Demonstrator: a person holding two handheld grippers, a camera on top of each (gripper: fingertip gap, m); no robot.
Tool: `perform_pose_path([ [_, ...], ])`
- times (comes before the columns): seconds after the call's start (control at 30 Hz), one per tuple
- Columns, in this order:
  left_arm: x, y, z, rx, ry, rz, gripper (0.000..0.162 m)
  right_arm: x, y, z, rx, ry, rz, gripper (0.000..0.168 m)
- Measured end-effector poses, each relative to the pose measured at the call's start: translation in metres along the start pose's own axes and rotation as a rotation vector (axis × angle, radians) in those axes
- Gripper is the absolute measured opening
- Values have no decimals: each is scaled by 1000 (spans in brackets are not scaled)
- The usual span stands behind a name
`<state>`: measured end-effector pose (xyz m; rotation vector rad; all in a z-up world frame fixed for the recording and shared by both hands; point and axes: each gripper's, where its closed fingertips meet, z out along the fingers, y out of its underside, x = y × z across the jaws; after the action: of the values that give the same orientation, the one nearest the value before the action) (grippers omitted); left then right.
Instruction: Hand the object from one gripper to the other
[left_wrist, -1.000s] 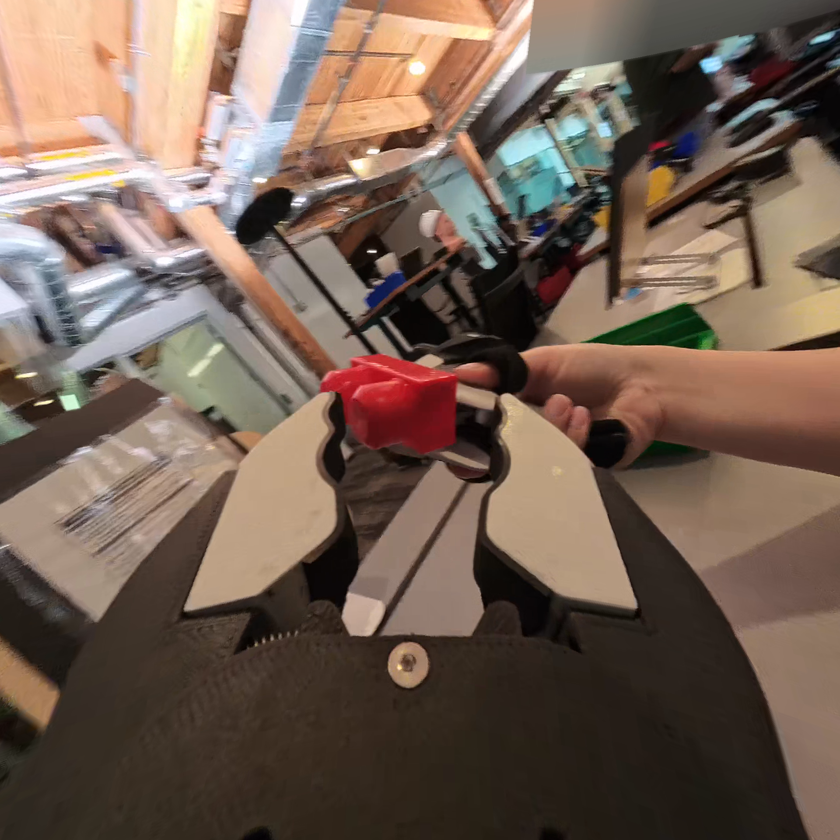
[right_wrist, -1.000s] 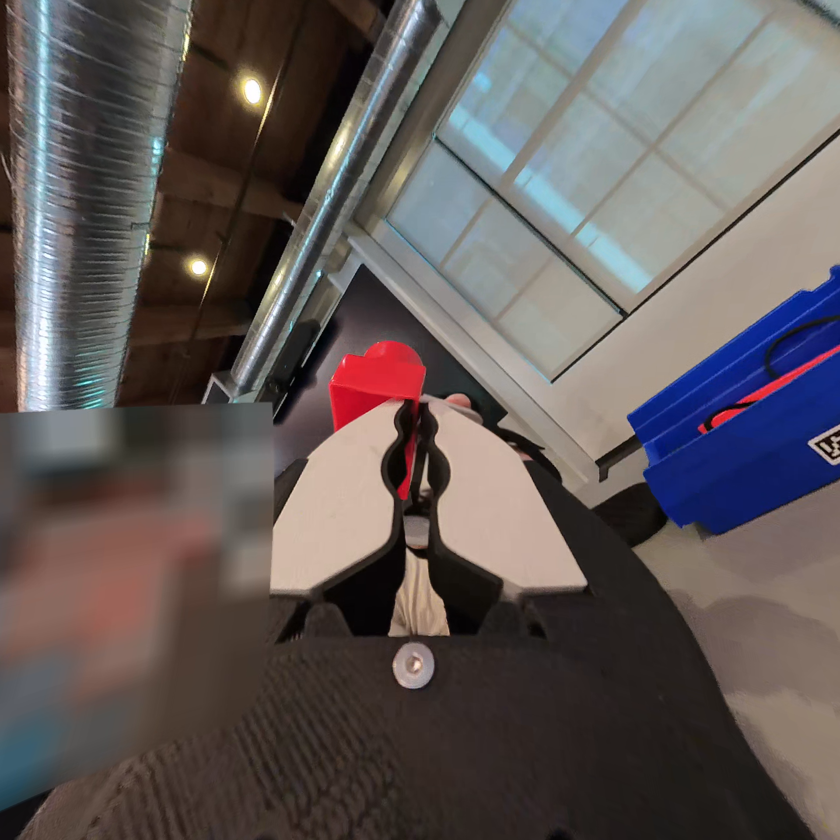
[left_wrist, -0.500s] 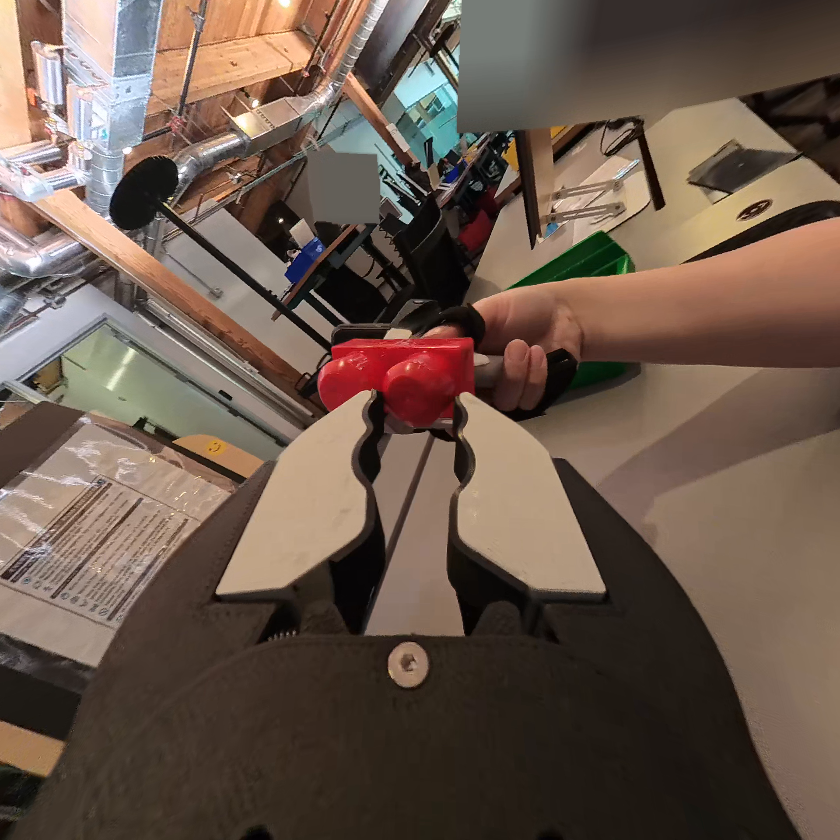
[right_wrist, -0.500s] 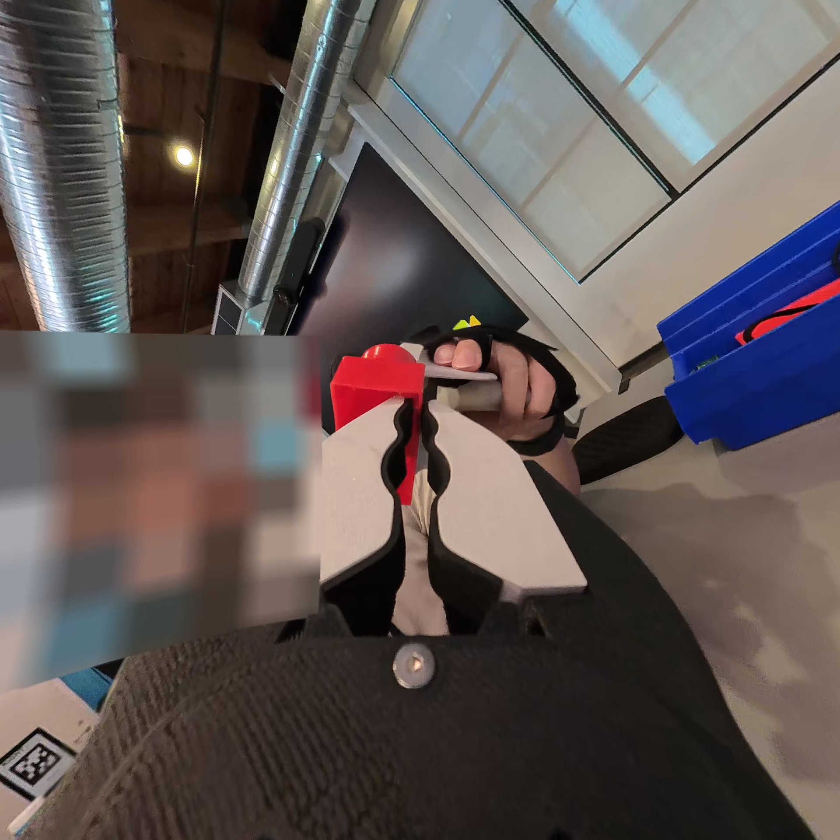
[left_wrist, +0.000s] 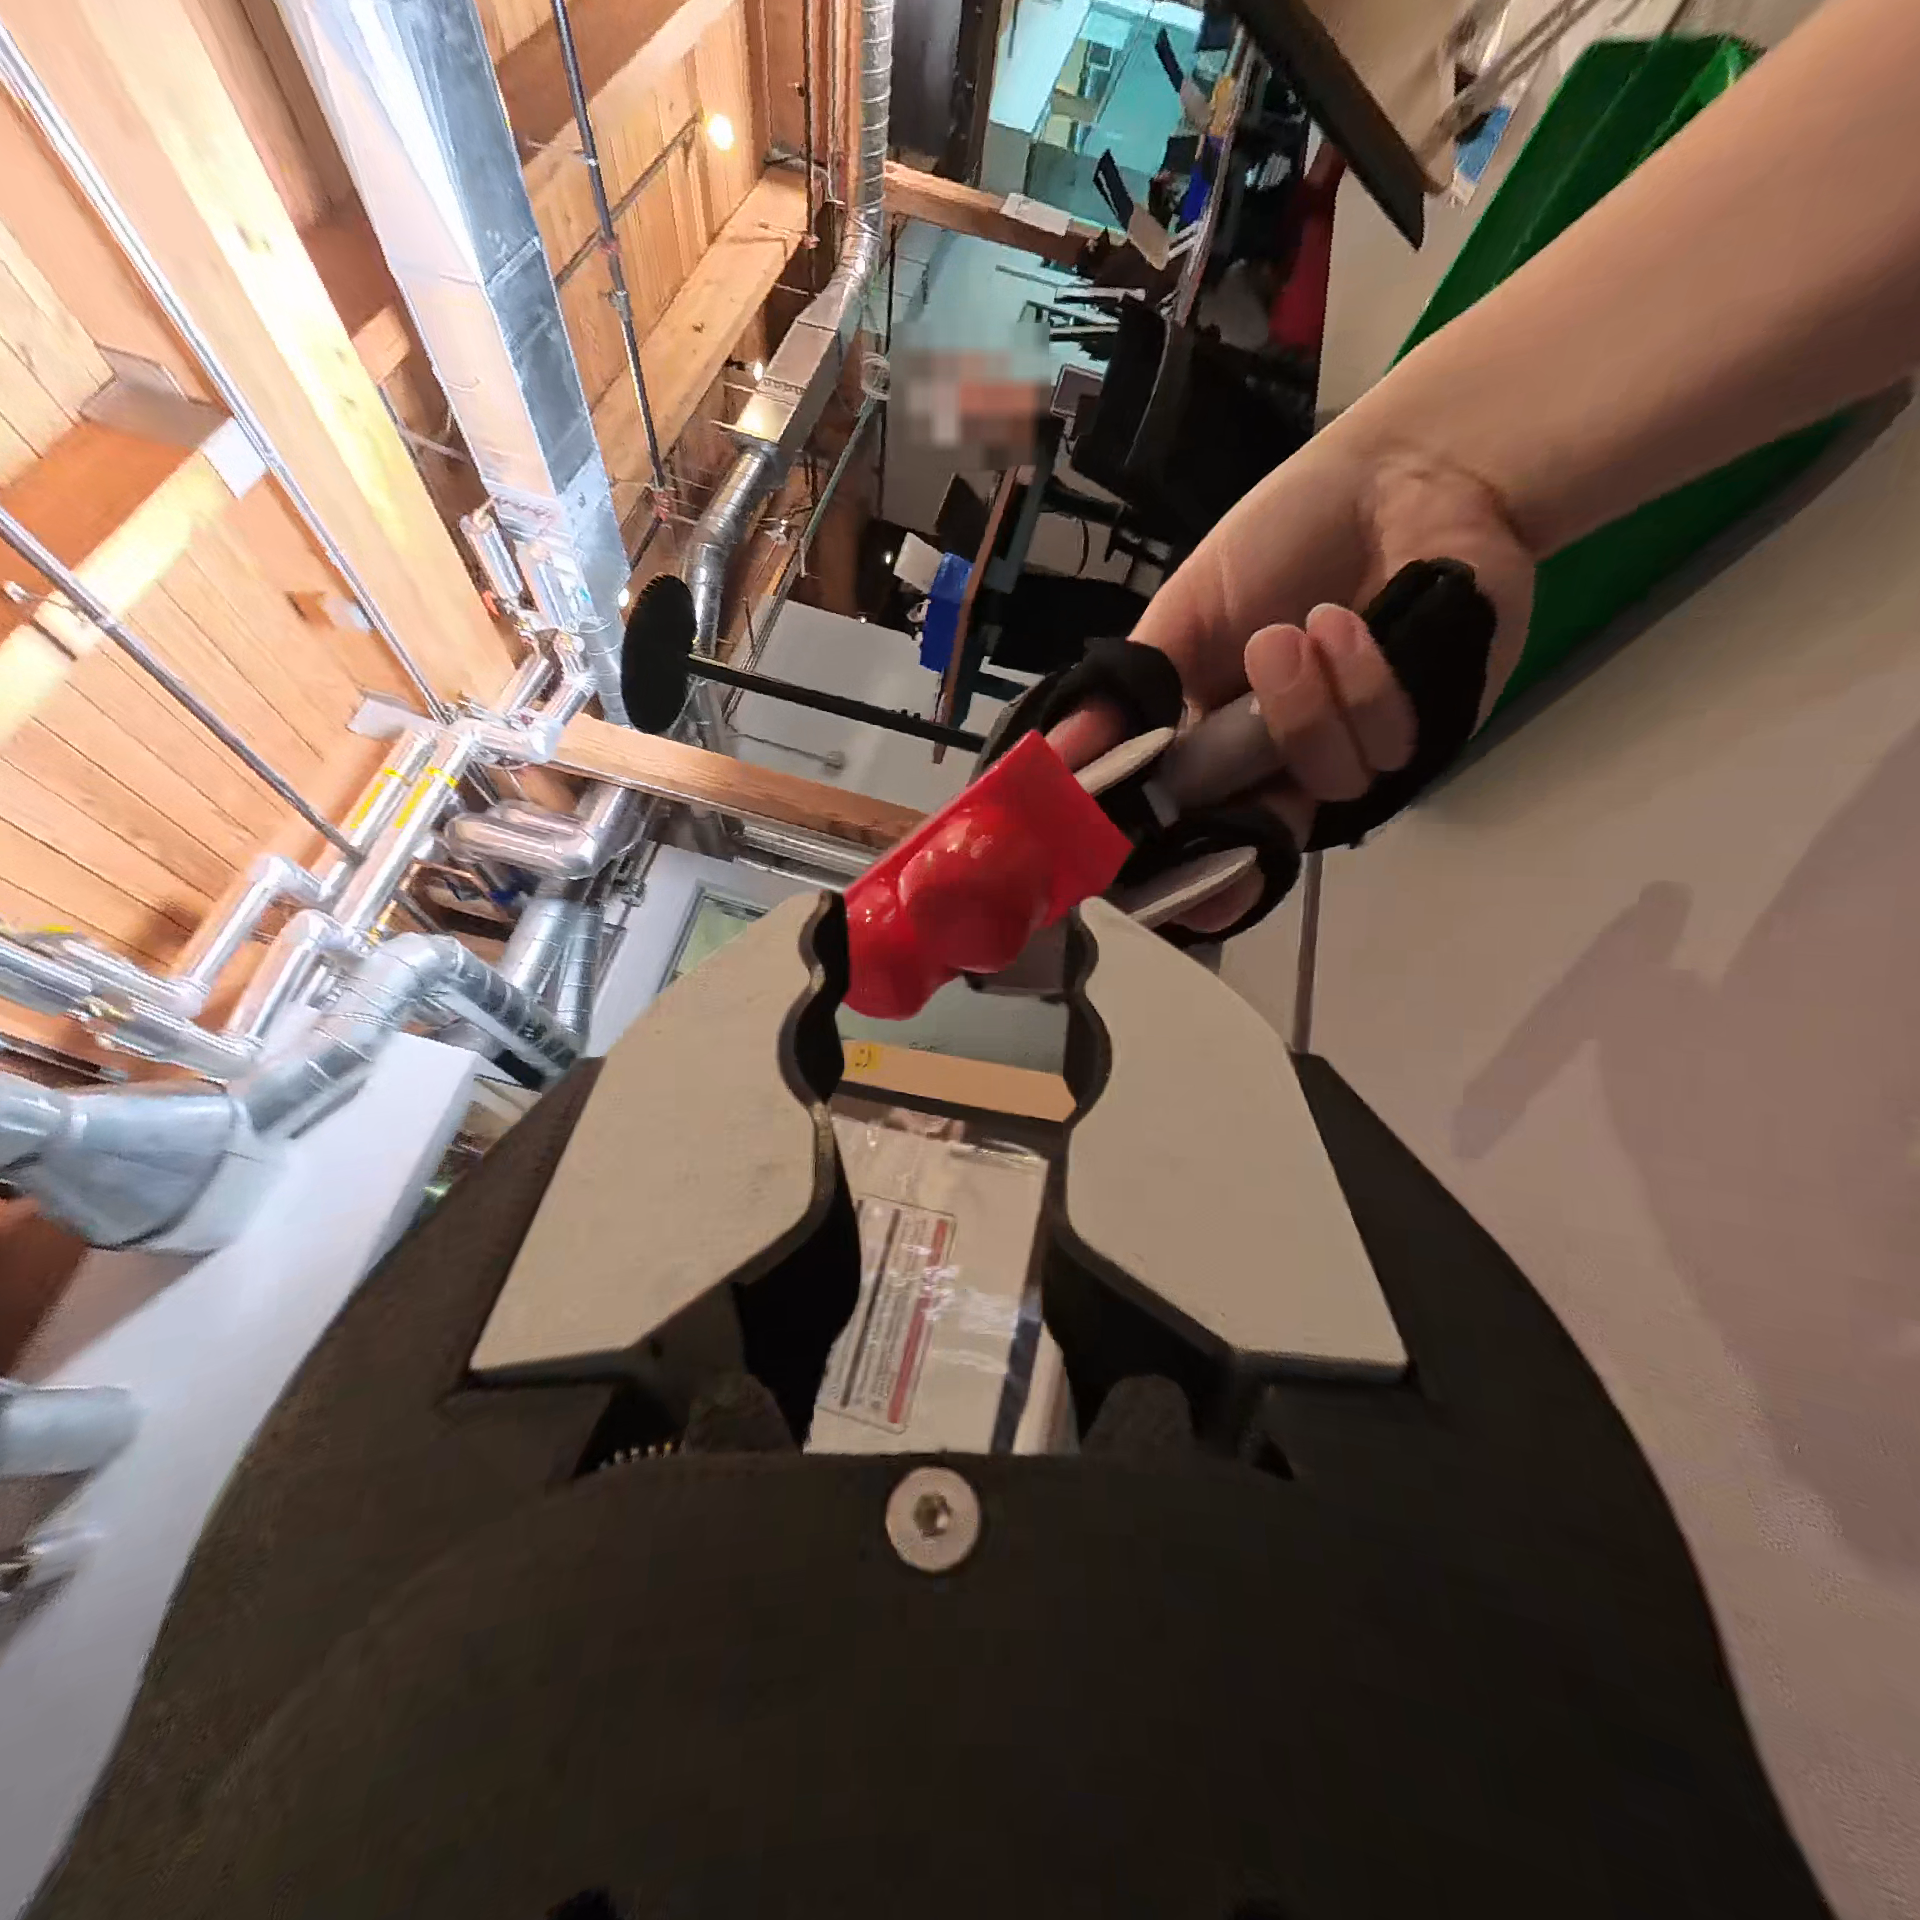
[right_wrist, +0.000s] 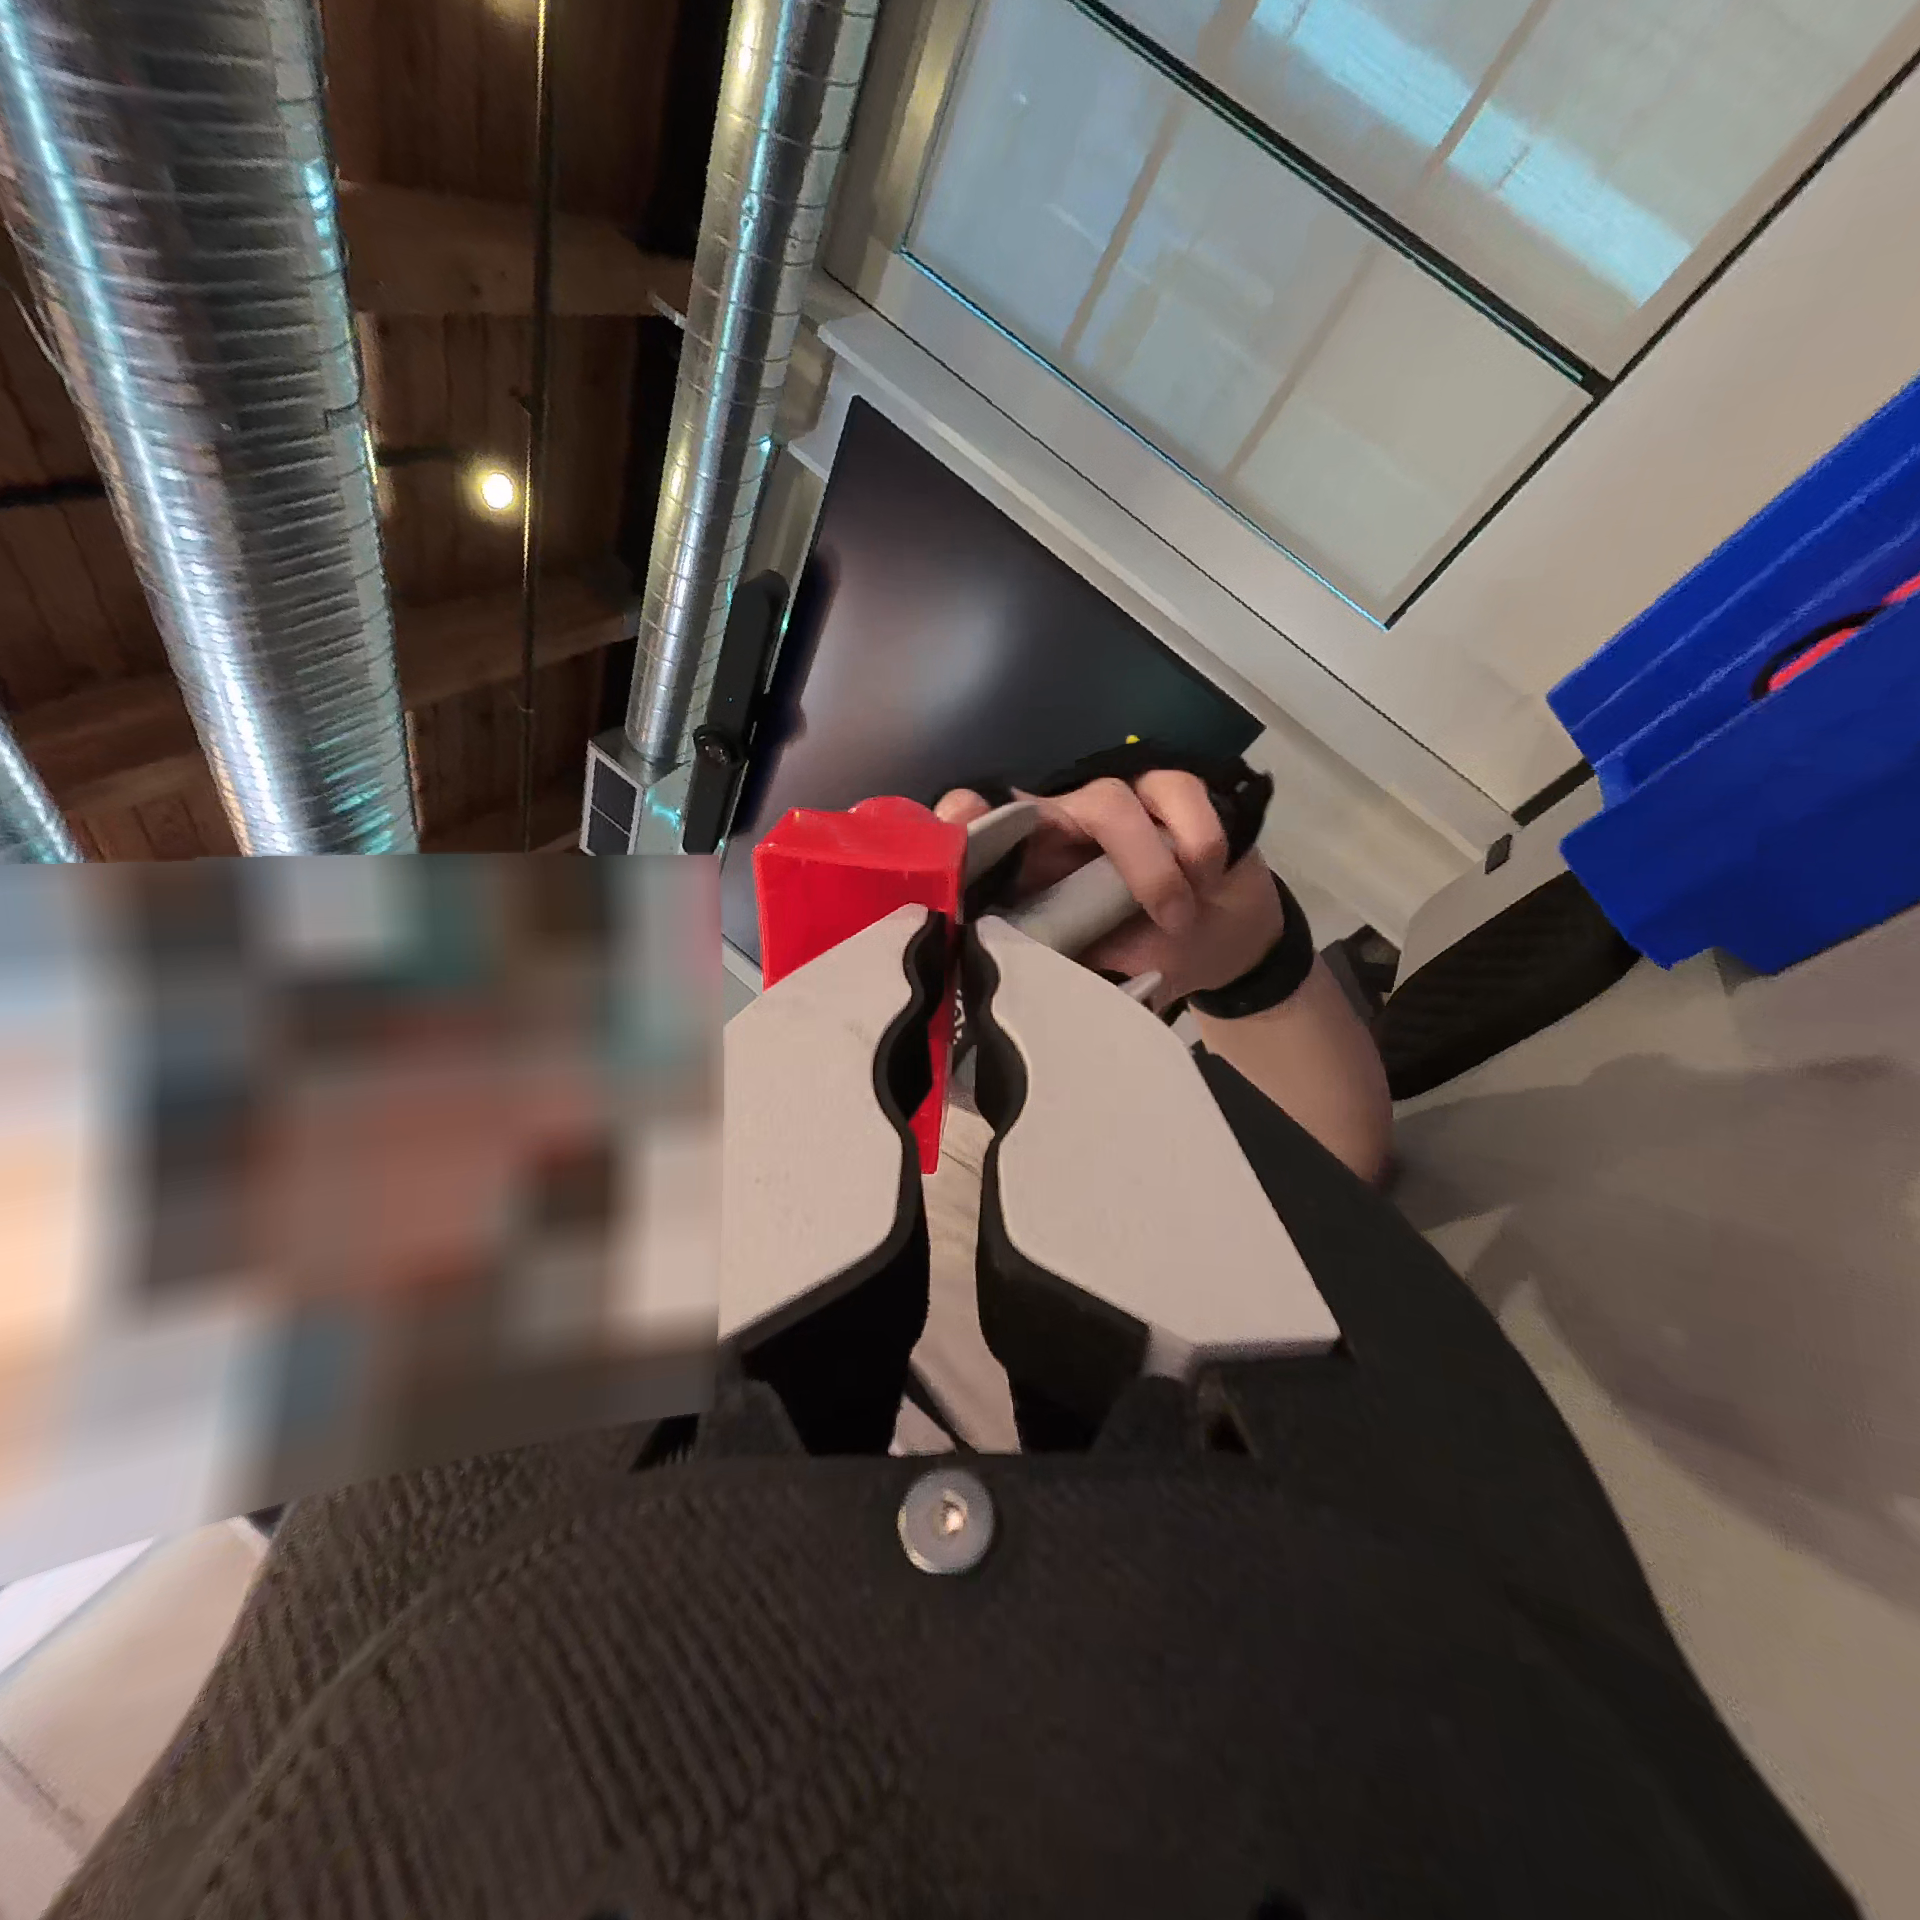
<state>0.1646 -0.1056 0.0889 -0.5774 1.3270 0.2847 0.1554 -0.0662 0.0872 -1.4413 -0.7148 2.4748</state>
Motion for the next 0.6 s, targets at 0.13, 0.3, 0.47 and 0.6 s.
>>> perform_pose_path([
  [0.13,13,16,4,-76,13,160,40,18,4,-3,-22,4,115,3],
  [0.3,24,19,7,-89,33,247,31,31,9,-3,-49,21,185,2],
  [0.47,34,21,9,-103,68,311,29,41,13,-8,-74,64,229,1],
  [0.6,42,27,13,-137,92,350,29,49,13,-14,-66,95,249,1],
])
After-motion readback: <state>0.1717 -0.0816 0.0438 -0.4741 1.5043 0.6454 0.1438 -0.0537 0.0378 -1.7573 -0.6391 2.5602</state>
